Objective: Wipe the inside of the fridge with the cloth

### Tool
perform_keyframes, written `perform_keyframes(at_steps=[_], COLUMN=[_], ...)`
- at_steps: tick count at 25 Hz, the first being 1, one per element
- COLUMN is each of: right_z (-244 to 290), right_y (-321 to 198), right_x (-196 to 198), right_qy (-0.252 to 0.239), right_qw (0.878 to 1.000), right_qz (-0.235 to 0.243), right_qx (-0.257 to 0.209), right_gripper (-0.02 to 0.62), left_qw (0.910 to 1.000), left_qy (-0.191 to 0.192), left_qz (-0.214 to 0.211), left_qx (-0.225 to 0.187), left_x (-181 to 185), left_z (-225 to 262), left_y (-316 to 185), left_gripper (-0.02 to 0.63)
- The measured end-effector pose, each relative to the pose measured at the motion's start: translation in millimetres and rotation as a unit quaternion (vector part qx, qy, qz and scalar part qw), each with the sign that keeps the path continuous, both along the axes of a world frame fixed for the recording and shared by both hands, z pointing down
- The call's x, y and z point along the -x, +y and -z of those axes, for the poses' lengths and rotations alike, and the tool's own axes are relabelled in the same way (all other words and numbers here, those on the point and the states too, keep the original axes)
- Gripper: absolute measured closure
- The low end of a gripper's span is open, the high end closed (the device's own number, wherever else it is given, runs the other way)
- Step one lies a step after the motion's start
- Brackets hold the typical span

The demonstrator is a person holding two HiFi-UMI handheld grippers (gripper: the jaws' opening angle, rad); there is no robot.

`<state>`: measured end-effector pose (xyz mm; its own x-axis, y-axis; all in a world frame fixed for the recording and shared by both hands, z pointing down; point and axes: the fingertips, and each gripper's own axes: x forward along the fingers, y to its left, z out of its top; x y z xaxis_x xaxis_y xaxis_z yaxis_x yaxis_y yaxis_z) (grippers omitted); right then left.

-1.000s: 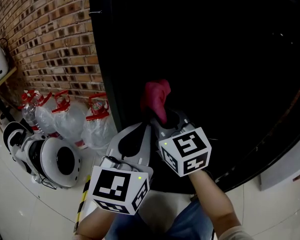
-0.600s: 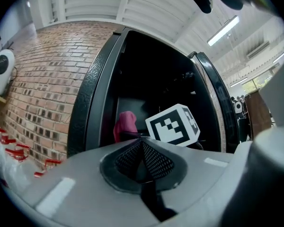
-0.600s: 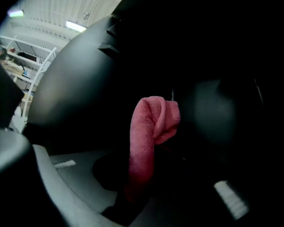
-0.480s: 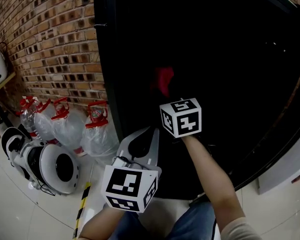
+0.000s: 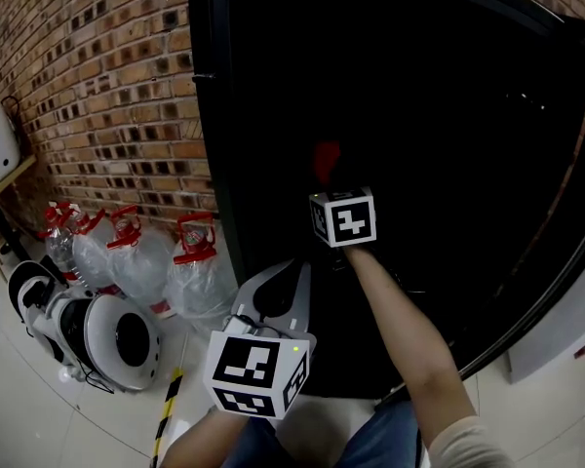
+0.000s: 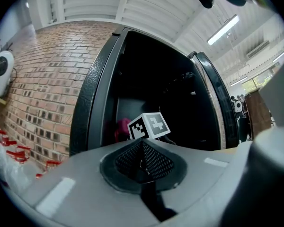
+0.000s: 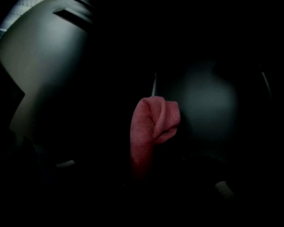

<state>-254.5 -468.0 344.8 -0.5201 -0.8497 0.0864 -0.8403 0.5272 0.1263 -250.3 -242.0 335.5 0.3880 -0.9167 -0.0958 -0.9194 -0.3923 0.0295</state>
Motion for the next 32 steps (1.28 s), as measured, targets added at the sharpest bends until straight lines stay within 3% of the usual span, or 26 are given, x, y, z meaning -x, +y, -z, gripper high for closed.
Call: perform_keyframes(at_steps=[4, 13, 23, 27, 32], right_z=[1.8, -0.6, -4.9, -6.4, 7.2], right_y=[-2.2, -5.3, -1.4, 2.7, 30.1], right_x=[-15.2, -94.6, -182.3, -191.9, -188.5], right_qy=[0.009, 0.015, -0.041, -0.048, -0.036], right_qw=[1.0, 0.994, 0.972, 0.97, 0.975], right_qz=[-0.021, -0.111, -0.23, -0.238, -0.221], right_qx=[-0.009, -0.001, 0.02, 0.026, -0.005], right_gripper=[0.535, 0.535, 0.535, 0.535, 0.535], left_qw=[1.0, 0.9996, 0.9988, 0.9986, 0.9986], left_qy=[0.001, 0.006, 0.004, 0.003, 0.004], left_qz=[-0.001, -0.026, -0.049, -0.052, -0.052], left_qx=[0.0, -0.001, -0.001, -0.003, -0.003], left_x=[-1.7, -27.4, -53.6, -58.2, -62.2], left_z=[0.2, 0.0, 2.3, 3.6, 4.7], left_y=[-2.9, -7.6, -8.0, -6.7, -10.1], left_gripper=[0.594, 0.594, 0.594, 0.594, 0.594])
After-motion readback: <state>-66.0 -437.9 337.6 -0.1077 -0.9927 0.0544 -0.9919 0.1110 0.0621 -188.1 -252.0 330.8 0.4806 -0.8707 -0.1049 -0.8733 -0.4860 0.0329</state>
